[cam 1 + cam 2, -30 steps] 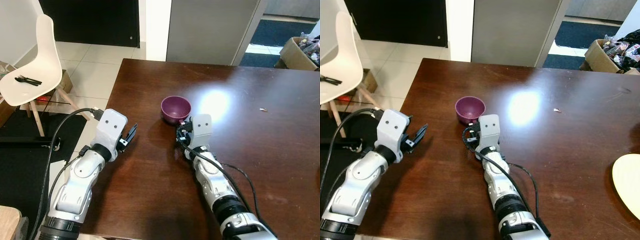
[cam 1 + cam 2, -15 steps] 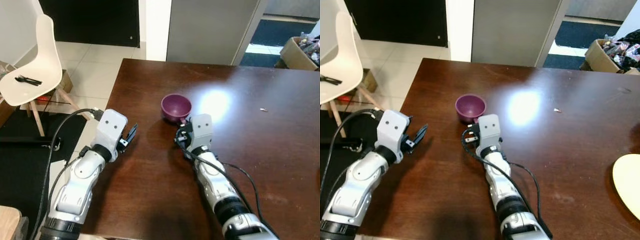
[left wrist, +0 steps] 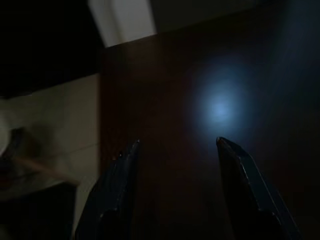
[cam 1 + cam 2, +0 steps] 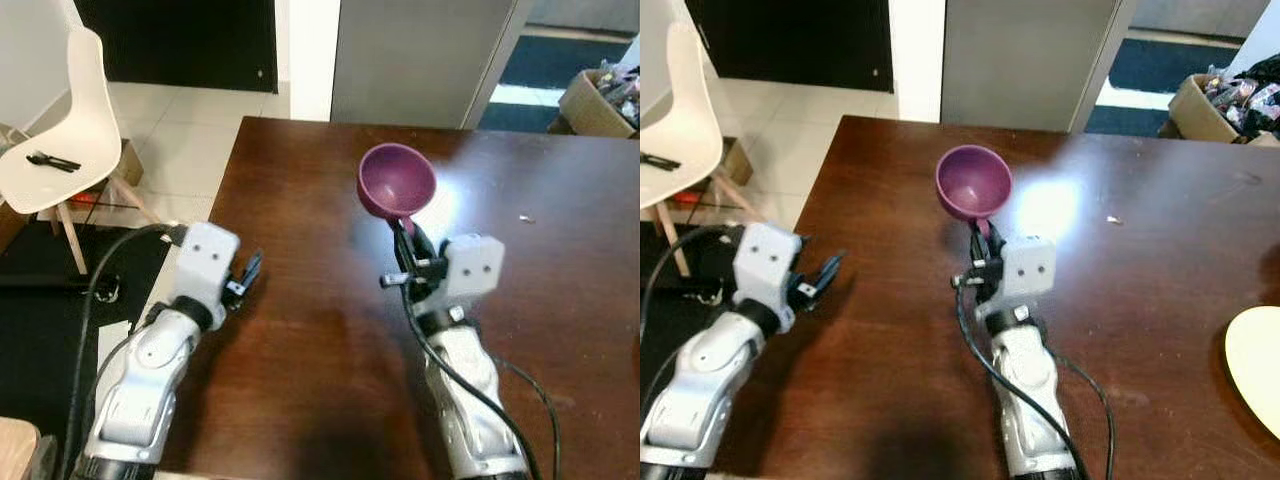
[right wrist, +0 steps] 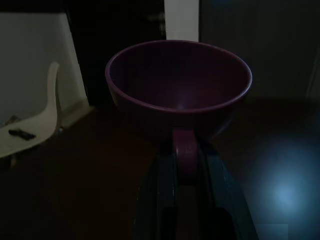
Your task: Setting the table
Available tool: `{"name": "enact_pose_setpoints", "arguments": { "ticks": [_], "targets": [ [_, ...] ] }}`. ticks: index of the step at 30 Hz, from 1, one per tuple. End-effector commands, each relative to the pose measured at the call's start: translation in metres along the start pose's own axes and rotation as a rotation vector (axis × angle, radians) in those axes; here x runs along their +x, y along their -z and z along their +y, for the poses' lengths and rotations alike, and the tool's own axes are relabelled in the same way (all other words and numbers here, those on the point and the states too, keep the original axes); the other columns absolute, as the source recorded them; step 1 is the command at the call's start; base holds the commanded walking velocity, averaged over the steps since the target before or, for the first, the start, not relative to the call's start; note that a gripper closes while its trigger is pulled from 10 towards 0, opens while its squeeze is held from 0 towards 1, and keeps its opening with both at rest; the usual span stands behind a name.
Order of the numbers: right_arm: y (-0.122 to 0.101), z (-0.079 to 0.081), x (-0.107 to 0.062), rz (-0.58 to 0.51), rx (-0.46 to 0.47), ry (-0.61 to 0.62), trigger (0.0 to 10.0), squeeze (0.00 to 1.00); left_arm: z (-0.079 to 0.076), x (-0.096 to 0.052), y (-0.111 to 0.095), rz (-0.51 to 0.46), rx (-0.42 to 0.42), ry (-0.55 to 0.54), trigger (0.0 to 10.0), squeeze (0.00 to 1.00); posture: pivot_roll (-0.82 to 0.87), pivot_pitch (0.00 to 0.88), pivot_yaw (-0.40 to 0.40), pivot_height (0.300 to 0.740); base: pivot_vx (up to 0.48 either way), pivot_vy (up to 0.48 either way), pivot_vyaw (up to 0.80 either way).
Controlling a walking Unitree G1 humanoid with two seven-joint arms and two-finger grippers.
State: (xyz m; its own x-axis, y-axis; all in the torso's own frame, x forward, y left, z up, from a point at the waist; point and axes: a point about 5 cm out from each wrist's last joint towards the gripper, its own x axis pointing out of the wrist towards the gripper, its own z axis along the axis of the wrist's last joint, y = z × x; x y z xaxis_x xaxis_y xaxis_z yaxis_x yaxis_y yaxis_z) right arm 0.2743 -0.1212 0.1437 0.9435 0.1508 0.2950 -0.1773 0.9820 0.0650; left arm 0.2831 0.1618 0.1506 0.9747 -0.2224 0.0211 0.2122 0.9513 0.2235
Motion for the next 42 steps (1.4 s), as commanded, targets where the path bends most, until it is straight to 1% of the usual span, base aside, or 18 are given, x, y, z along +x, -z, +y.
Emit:
{"name": "enact_pose_setpoints", "arguments": {
  "ticks": [1,6,13,19,26,32,38,40,42],
  "targets": [
    [0.005,-0.003,-0.002,0.024,0.010,0.011,10.0,0.00,0.002,-0.003,0.008,0.037,-0.008,-0.031,10.0,0.00,-0.07,0.036,0.044,0.740,0.000,0.000,0.00],
    [0.002,-0.007,0.002,0.065,0.007,0.014,10.0,0.00,0.004,-0.002,0.007,0.037,-0.016,-0.076,10.0,0.00,-0.07,0.034,0.029,0.740,0.000,0.000,0.00],
    [0.000,-0.009,0.005,0.079,-0.003,-0.004,10.0,0.00,0.003,0.000,0.004,0.024,-0.007,-0.099,10.0,0.00,-0.06,0.037,0.016,0.740,0.000,0.000,0.00],
    [-0.002,-0.010,0.010,0.067,0.003,0.001,10.0,0.00,-0.001,0.002,0.001,0.011,0.007,-0.086,10.0,0.00,-0.07,0.033,0.026,0.740,0.000,0.000,0.00],
    [-0.003,-0.011,0.013,0.074,0.004,0.009,10.0,0.00,-0.004,0.004,-0.002,-0.001,0.007,-0.074,10.0,0.00,-0.08,0.034,0.020,0.740,-0.265,0.000,0.00],
    [-0.005,-0.014,0.014,0.073,-0.007,0.013,10.0,0.00,-0.011,0.009,-0.004,-0.015,0.009,-0.047,10.0,0.00,-0.10,0.020,0.027,0.740,-0.278,0.000,0.00],
    [-0.005,-0.013,0.015,0.072,-0.008,0.017,10.0,0.00,-0.008,0.013,-0.005,-0.016,0.015,-0.038,10.0,0.00,-0.10,0.027,0.038,0.740,-0.311,0.000,0.00],
    [-0.003,-0.014,0.013,0.078,-0.014,0.021,10.0,0.00,-0.008,0.013,-0.003,-0.012,0.020,-0.031,10.0,0.00,-0.11,0.009,0.049,0.740,-0.332,0.000,0.00],
    [-0.001,-0.015,0.012,0.083,-0.017,0.025,10.0,0.00,-0.008,0.013,-0.002,-0.009,0.022,-0.028,10.0,0.00,-0.11,0.009,0.049,0.740,-0.332,0.000,0.00]
  ]
}}
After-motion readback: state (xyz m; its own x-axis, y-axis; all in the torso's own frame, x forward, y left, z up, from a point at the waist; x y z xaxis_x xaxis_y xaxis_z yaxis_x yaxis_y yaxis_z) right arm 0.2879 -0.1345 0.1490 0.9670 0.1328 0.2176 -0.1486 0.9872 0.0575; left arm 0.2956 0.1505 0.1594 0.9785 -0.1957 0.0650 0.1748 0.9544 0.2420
